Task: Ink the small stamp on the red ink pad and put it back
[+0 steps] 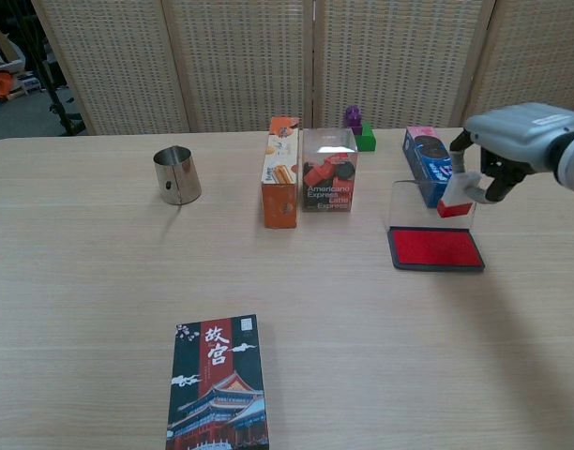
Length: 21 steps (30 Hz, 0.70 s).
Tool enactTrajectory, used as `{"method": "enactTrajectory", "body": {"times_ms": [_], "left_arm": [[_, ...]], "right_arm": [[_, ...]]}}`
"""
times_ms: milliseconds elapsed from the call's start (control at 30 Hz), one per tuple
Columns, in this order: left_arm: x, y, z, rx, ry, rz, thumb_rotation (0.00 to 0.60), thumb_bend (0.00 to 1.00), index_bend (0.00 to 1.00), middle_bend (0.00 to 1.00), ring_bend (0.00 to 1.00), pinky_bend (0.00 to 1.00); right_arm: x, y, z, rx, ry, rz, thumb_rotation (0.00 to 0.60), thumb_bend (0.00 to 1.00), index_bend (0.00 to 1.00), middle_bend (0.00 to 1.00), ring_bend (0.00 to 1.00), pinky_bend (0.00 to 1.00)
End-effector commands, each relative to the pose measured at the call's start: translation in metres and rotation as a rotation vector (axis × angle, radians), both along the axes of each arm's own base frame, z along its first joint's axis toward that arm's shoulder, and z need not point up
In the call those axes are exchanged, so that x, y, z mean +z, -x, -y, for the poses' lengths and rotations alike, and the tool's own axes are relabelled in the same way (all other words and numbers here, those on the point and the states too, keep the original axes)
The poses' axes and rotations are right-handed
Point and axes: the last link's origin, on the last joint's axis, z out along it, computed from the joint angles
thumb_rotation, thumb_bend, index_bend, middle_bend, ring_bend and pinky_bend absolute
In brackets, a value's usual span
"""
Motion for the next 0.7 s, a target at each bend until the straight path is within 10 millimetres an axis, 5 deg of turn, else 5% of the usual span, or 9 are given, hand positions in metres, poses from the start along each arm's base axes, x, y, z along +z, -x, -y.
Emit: {"method": "enactTrajectory", "body": {"times_ms": [33,300,533,700], "left_arm": [[-0.001,-0.001,0.001,-0.002,0.003,-0.002,0.6,0.05,0.0,0.0,0.0,0.0],[-0.004,-0.001,0.001,-0.005,0.007,-0.013,0.6,0.05,0.0,0.0,0.0,0.0],[-0.008,-0.002,0.001,-0.002,0.016,-0.022,0.6,0.05,0.0,0.0,0.0,0.0],[-0.011,-0.002,0.001,0.0,0.022,-0.029,0.6,0.05,0.0,0.0,0.0,0.0]], "right_arm": [[0.023,0.012,0.001,-0.021,0.037,0.014,0.6,0.5,0.6,0.98,1.0,1.0],[0.04,0.063,-0.001,-0.127,0.049,0.022,0.6,0.5,0.6,0.98,1.0,1.0],[0.031,0.11,-0.008,-0.224,0.013,0.039,0.6,0.5,0.6,0.98,1.0,1.0],[0.025,0.125,-0.01,-0.249,0.004,0.044,0.6,0.5,0.6,0.98,1.0,1.0]]}}
